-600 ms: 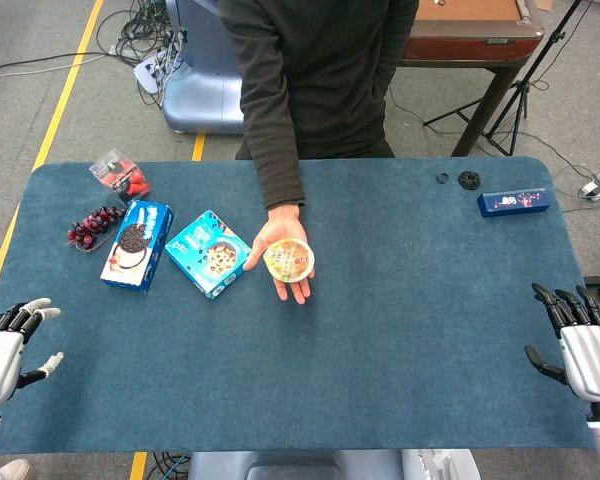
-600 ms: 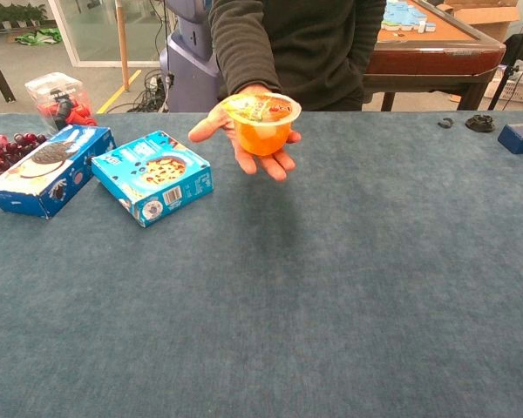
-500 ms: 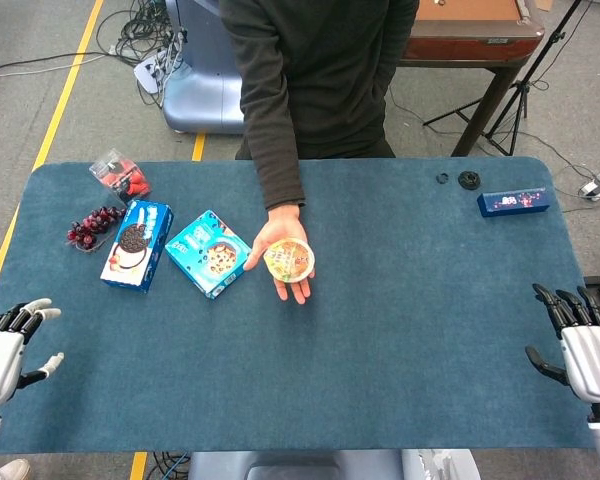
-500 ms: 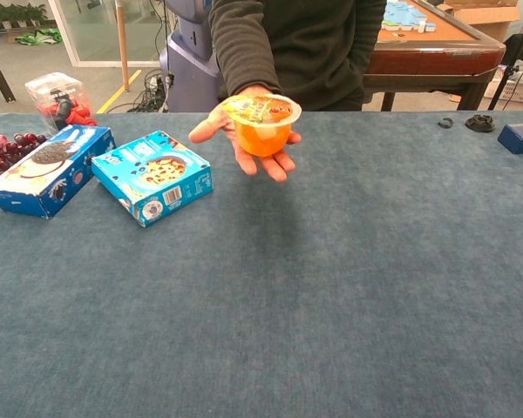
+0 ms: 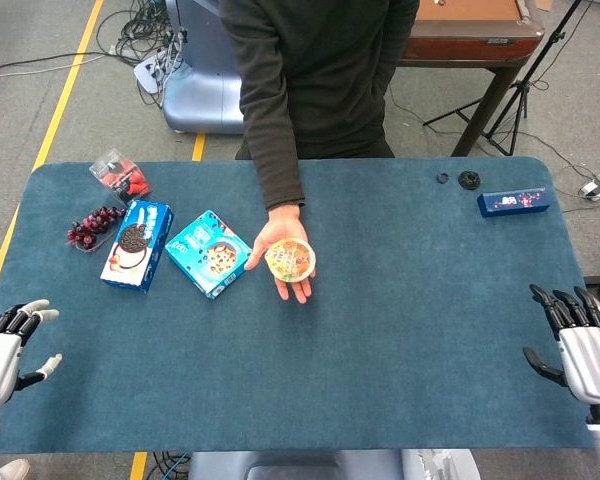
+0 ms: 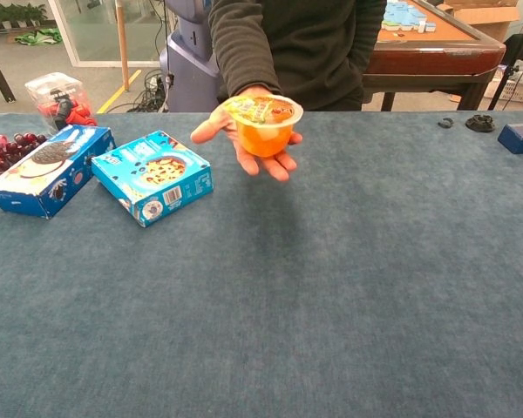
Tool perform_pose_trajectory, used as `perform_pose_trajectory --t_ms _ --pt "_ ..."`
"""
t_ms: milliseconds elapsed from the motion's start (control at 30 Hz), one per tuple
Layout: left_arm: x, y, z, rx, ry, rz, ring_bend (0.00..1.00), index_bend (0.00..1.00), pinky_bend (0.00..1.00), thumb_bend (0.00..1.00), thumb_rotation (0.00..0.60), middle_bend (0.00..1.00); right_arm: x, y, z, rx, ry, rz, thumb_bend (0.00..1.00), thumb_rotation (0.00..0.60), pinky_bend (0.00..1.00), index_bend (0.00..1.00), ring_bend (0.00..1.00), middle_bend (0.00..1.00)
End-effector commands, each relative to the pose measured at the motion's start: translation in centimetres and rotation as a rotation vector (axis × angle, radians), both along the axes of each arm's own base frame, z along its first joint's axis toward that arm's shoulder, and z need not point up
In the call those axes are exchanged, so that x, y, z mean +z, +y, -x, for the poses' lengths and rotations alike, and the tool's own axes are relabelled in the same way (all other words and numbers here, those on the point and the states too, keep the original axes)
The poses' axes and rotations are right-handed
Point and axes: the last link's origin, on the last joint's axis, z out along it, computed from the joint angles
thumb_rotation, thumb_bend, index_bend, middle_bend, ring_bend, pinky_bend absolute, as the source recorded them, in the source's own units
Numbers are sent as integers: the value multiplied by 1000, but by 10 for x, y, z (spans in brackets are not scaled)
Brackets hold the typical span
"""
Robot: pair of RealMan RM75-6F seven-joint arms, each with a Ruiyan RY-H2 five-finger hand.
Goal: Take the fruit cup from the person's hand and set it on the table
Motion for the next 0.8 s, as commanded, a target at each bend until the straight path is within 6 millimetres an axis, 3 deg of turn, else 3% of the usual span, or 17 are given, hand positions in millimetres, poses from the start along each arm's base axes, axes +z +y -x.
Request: perform_pose_trajectory --t_ms 33,267,467,800 --pt "0 0 0 2 0 1 193 312 253 200 600 219 -3 -3 -5 24 -12 -23 231 600 75 85 129 229" --pt "0 -1 1 2 -2 1 193 312 253 200 600 219 -11 -26 -36 124 -33 -142 231 600 75 85 129 229" --pt "-1 -3 1 6 -2 2 193 312 253 200 600 219 -24 -58 -72 224 -19 -247 230 600 75 85 129 221" --pt "0 -7 3 18 0 -6 193 312 253 200 600 218 -51 -110 -132 322 -29 -382 207 600 75 0 18 78"
